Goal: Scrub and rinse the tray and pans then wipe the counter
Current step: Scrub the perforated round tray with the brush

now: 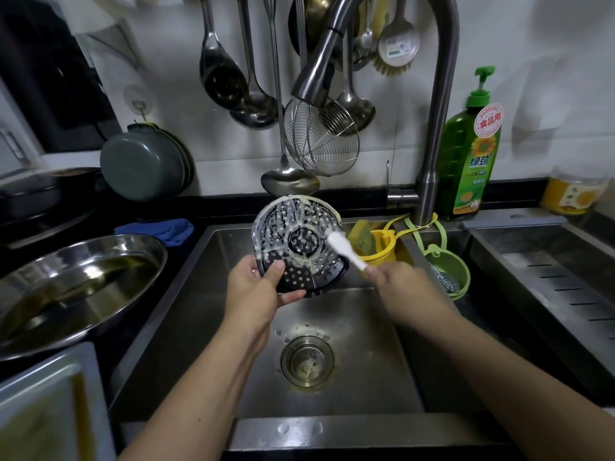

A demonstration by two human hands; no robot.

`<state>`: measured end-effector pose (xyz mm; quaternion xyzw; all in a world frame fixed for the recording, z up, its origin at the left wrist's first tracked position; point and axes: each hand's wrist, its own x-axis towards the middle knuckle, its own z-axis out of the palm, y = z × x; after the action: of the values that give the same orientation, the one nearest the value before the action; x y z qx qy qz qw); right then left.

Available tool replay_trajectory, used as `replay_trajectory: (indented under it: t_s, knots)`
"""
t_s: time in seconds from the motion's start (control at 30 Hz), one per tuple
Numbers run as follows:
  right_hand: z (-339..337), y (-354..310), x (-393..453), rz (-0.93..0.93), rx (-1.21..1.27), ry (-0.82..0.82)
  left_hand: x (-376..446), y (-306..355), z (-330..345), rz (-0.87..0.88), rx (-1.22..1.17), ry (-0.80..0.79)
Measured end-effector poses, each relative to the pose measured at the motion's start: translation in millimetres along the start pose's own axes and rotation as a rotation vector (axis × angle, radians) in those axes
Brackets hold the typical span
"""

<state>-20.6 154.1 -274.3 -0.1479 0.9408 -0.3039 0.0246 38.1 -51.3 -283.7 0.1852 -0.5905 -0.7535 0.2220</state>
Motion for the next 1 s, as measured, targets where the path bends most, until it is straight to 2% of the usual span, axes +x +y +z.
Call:
replay_trajectory:
  t_s: [0.07,0.1,0.2,0.23,0.37,0.5,0.53,0.67,0.83,1.0]
  knots:
    - [9,-4,-8,-0.074,-0.056,-0.139,1,0,-1,0.004,0.005,0.013]
    - [10,-4,-8,-0.066,-0.060,-0.138,2,0,-2,0.010,0.013,0.013]
    - [-3,5,5,0.024,-0.019,0.039,3,0,-4,0.043,0.062,-0.010]
    - [-4,7,7,0.023,0.005,0.054,3,0,-5,0.057,0.084,-0.020]
    - [6,6,-2,-0.079,-0.073,-0.150,7,-1,-7,0.085,0.128,-0.011]
    - [-8,10,9,0.004,0.009,0.039,8,-3,-8,0.078,0.122,-0.032]
    - [-9,12,9,0.006,0.033,0.040,8,-4,-8,0.078,0.117,-0.038]
    - [-2,9,-2,-0.023,-0.016,-0.155,10,-6,-10,0.048,0.059,-0.029]
    - [-12,14,10,0.033,0.078,0.063,10,-5,-9,0.027,0.046,-0.062]
    - [-20,18,8,0.021,0.082,0.012,12,-4,-13,0.024,0.060,-0.056]
